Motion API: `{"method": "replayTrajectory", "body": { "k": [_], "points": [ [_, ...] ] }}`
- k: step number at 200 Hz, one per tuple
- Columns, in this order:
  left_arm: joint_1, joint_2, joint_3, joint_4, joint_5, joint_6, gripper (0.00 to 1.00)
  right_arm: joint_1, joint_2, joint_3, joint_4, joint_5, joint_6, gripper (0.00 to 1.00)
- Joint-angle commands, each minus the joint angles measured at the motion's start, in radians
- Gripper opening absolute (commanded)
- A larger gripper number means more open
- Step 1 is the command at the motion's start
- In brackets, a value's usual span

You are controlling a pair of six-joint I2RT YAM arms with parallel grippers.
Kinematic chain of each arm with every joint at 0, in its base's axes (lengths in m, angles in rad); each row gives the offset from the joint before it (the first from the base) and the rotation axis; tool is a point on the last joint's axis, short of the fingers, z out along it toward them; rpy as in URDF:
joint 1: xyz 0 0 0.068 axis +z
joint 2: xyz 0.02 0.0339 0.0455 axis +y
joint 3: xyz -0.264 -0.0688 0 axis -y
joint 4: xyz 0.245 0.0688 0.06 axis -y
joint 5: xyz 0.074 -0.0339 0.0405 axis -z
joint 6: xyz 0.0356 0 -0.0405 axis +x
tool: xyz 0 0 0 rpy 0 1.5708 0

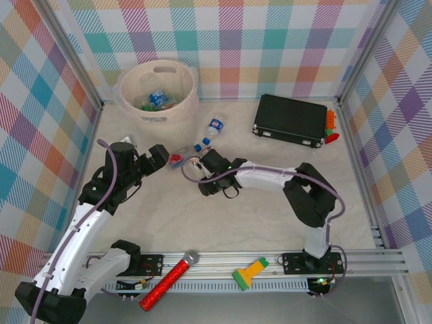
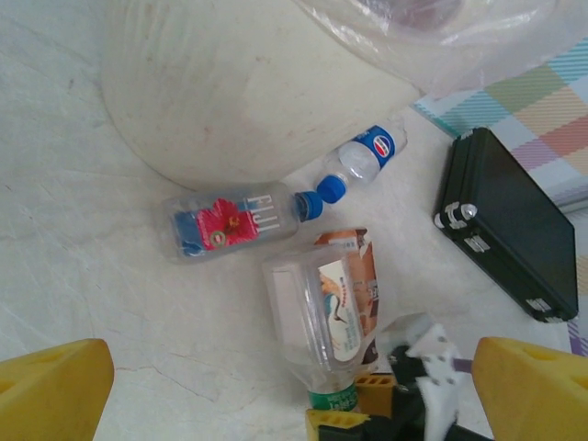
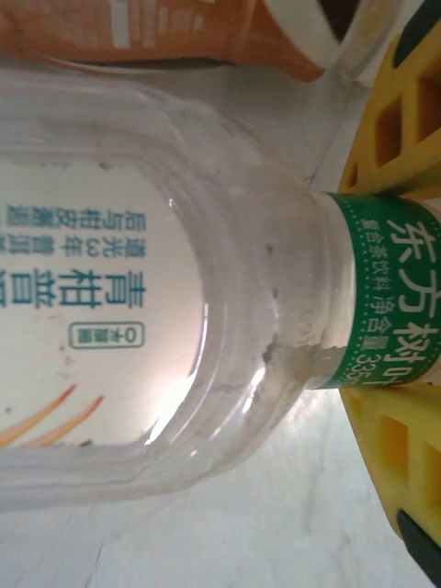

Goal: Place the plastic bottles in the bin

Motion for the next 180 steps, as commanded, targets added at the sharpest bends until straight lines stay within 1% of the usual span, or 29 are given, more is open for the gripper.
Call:
{"method": "replayTrajectory", "body": {
  "k": [1, 40, 67, 88, 103, 109, 133, 158, 180],
  "points": [
    [-0.006, 0.002, -0.024, 0.056, 0.07, -0.027, 1.0, 0.02, -0.114, -0.057, 0.14, 0.026, -0.039, 0.37],
    [-0.008, -0.004, -0.056, 0.151, 0.169, -0.035, 1.0, 0.041, -0.249, -0.162, 0.271, 0.04, -0.068, 0.37],
    [-0.01, 0.002, -0.077, 0.213, 0.237, -0.051, 1.0, 0.059, -0.322, -0.206, 0.335, 0.021, -0.091, 0.37],
    [-0.019, 0.007, -0.096, 0.271, 0.285, -0.062, 1.0, 0.075, -0.354, -0.221, 0.365, 0.003, -0.114, 0.37],
    [-0.027, 0.015, -0.101, 0.28, 0.304, -0.062, 0.99, 0.083, -0.373, -0.235, 0.389, -0.015, -0.122, 0.37],
    [-0.032, 0.02, -0.102, 0.32, 0.311, -0.062, 0.99, 0.084, -0.381, -0.24, 0.398, -0.026, -0.123, 0.37],
    [-0.048, 0.036, -0.103, 0.349, 0.34, -0.06, 0.97, 0.089, -0.406, -0.249, 0.42, -0.071, -0.126, 0.37],
    [-0.062, 0.045, -0.097, 0.374, 0.359, -0.052, 0.94, 0.099, -0.419, -0.249, 0.436, -0.106, -0.142, 0.37],
    [-0.072, 0.049, -0.087, 0.384, 0.364, -0.04, 0.87, 0.104, -0.423, -0.248, 0.442, -0.122, -0.144, 0.37]
  ]
}}
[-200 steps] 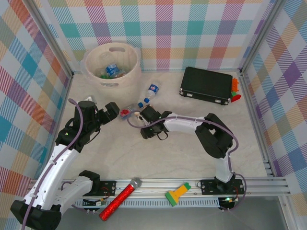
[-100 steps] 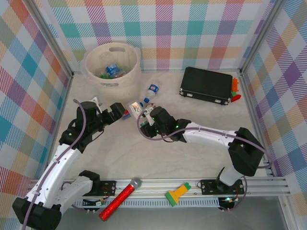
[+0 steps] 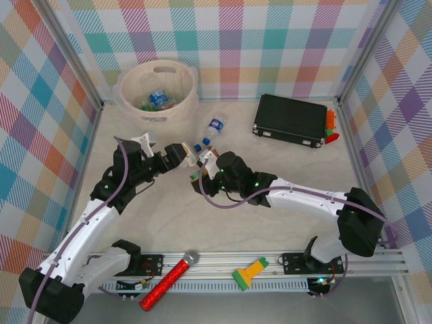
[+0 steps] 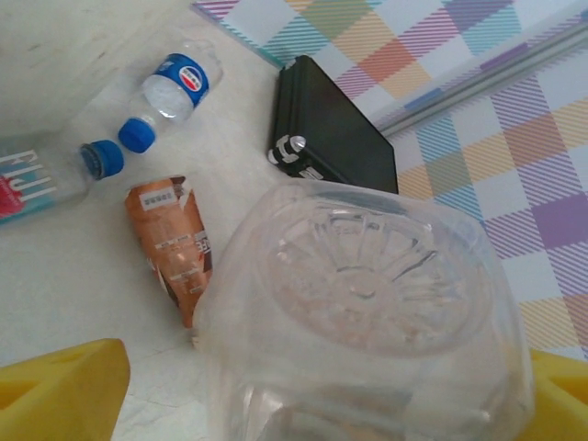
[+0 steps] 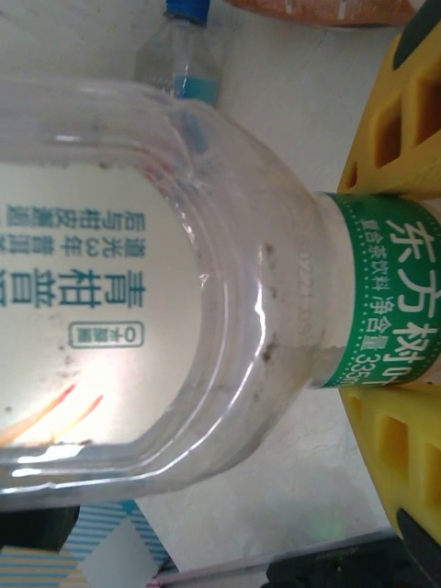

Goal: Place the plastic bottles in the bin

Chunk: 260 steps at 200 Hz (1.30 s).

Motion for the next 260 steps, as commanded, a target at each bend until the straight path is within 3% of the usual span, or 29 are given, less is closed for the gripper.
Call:
{"method": "replayTrajectory", "body": {
  "k": [1, 57, 87, 108, 181, 260],
  "points": [
    [-0.013, 0.0, 0.008, 0.05, 0.034, 0.016, 0.87, 0.013, -0.034, -0.005, 0.064, -0.052, -0.027, 0.37],
    [-0.038, -0.018, 0.027, 0.052, 0.025, 0.046, 0.61, 0.016, -0.031, -0.001, 0.064, -0.053, -0.03, 0.39],
    [-0.049, -0.022, 0.033, 0.046, 0.019, 0.055, 0.52, 0.016, -0.037, -0.001, 0.055, -0.033, -0.023, 0.6],
    [-0.055, -0.03, 0.039, 0.04, 0.011, 0.064, 0.52, 0.015, -0.053, -0.014, 0.062, -0.006, -0.016, 1.0],
    [-0.058, -0.035, 0.165, -0.086, -0.121, 0.181, 0.51, 0.014, -0.161, -0.095, 0.12, 0.094, -0.012, 0.99],
    [-0.055, 0.148, 0.524, -0.197, -0.327, 0.458, 0.49, 0.016, -0.286, -0.168, 0.151, 0.171, 0.009, 0.99]
  ]
}}
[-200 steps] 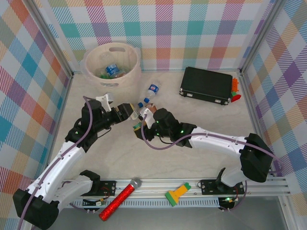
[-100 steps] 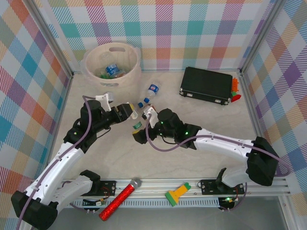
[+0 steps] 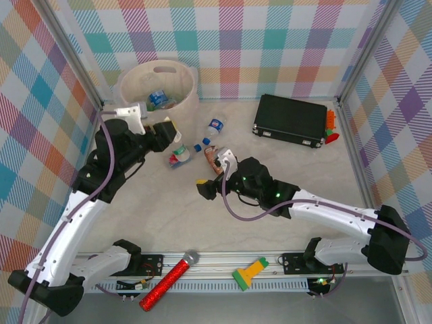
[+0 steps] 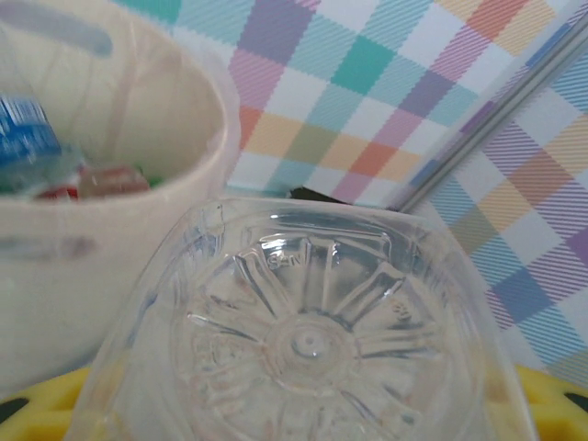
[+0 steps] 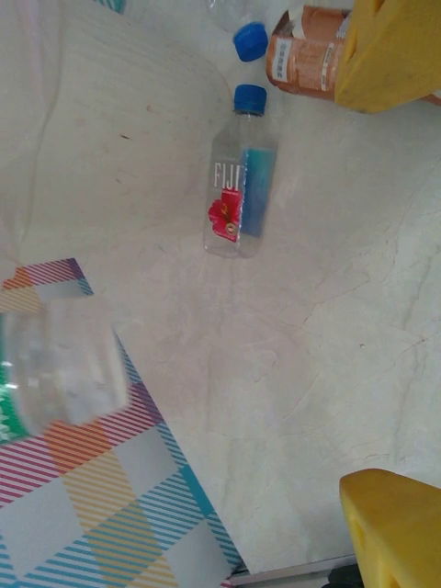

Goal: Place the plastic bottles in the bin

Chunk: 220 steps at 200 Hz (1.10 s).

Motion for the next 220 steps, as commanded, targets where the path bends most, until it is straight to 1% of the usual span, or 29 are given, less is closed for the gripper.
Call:
{"method": "replayTrajectory", "body": {
  "k": [1, 32, 79, 108, 132, 135, 141, 155, 202, 220],
  "points": [
    [-0.007, 0.066, 0.116, -0.031, -0.089, 0.126, 0.49, 0.007, -0.04, -0.016, 0.05, 0.034, 0.015, 0.99],
    [-0.007, 0.17, 0.266, -0.043, -0.213, 0.203, 0.45, 0.007, -0.068, -0.026, 0.036, 0.046, 0.022, 0.99],
    [0.016, 0.318, 0.423, -0.013, -0.318, 0.344, 0.47, 0.007, -0.108, -0.029, 0.004, 0.058, 0.022, 0.99],
    [0.055, 0.395, 0.466, 0.048, -0.371, 0.367, 0.46, 0.008, -0.132, -0.032, -0.001, 0.061, 0.021, 0.99],
    [0.079, 0.452, 0.486, 0.113, -0.384, 0.373, 0.46, 0.007, -0.141, -0.034, -0.007, 0.053, 0.035, 0.99],
    [0.083, 0.461, 0.49, 0.146, -0.38, 0.374, 0.46, 0.007, -0.142, -0.034, -0.009, 0.049, 0.037, 0.99],
    [0.09, 0.479, 0.5, 0.158, -0.362, 0.374, 0.47, 0.007, -0.143, -0.032, -0.015, 0.039, 0.042, 0.99],
    [0.102, 0.529, 0.538, 0.167, -0.331, 0.374, 0.48, 0.007, -0.146, -0.028, -0.033, 0.033, 0.051, 0.99],
    [0.105, 0.69, 0.632, 0.187, -0.293, 0.388, 0.48, 0.007, -0.199, -0.05, -0.053, 0.057, 0.081, 0.99],
    [0.105, 0.759, 0.681, 0.159, -0.271, 0.388, 0.48, 0.007, -0.201, -0.046, -0.064, 0.049, 0.093, 0.99]
  ]
}}
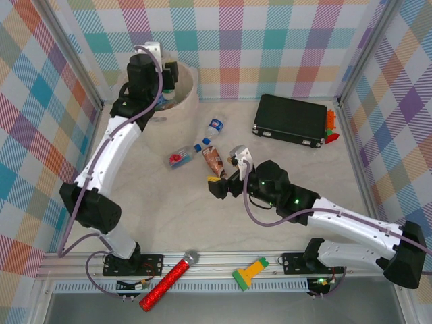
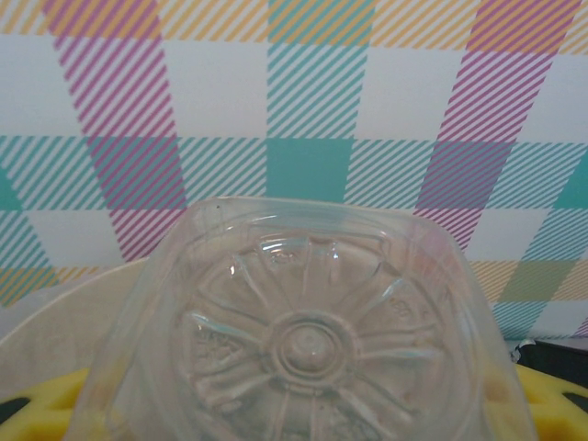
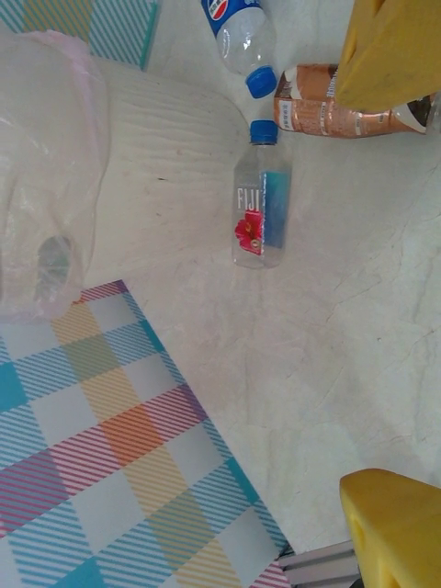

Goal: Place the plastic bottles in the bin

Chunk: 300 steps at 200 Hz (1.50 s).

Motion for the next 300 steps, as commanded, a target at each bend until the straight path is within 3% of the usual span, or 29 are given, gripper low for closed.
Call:
{"method": "replayTrajectory", "body": {
  "k": [1, 47, 125, 175, 194, 208, 256, 300],
  "points": [
    [0.005, 0.069, 0.073, 0.017, 0.039, 0.019, 0.48, 0.007, -0.018, -0.005, -0.008, -0.001, 0.035, 0.99],
    [0.006, 0.147, 0.067, -0.005, 0.059, 0.025, 0.48, 0.007, -0.024, -0.004, -0.033, -0.001, 0.041, 0.99],
    [0.02, 0.136, -0.062, 0.004, 0.055, 0.024, 0.51, 0.007, -0.004, -0.004, -0.029, -0.002, 0.059, 0.99],
    [0.025, 0.101, -0.042, -0.011, 0.081, -0.006, 0.81, 0.007, -0.006, -0.003, -0.037, 0.003, 0.057, 0.99],
    [0.024, 0.077, -0.002, -0.06, 0.097, -0.031, 0.83, 0.007, 0.003, 0.0, -0.032, 0.003, 0.057, 0.99],
    [0.025, 0.057, 0.019, -0.071, 0.117, -0.045, 0.9, 0.007, 0.015, 0.0, -0.028, -0.003, 0.059, 0.99],
    [0.025, -0.02, 0.018, -0.068, 0.163, -0.085, 0.95, 0.007, 0.049, 0.014, -0.028, -0.001, 0.066, 0.99],
    [0.037, 0.005, 0.052, -0.082, 0.064, -0.078, 0.86, 0.007, 0.052, 0.02, -0.039, -0.011, 0.072, 0.99]
  ]
}}
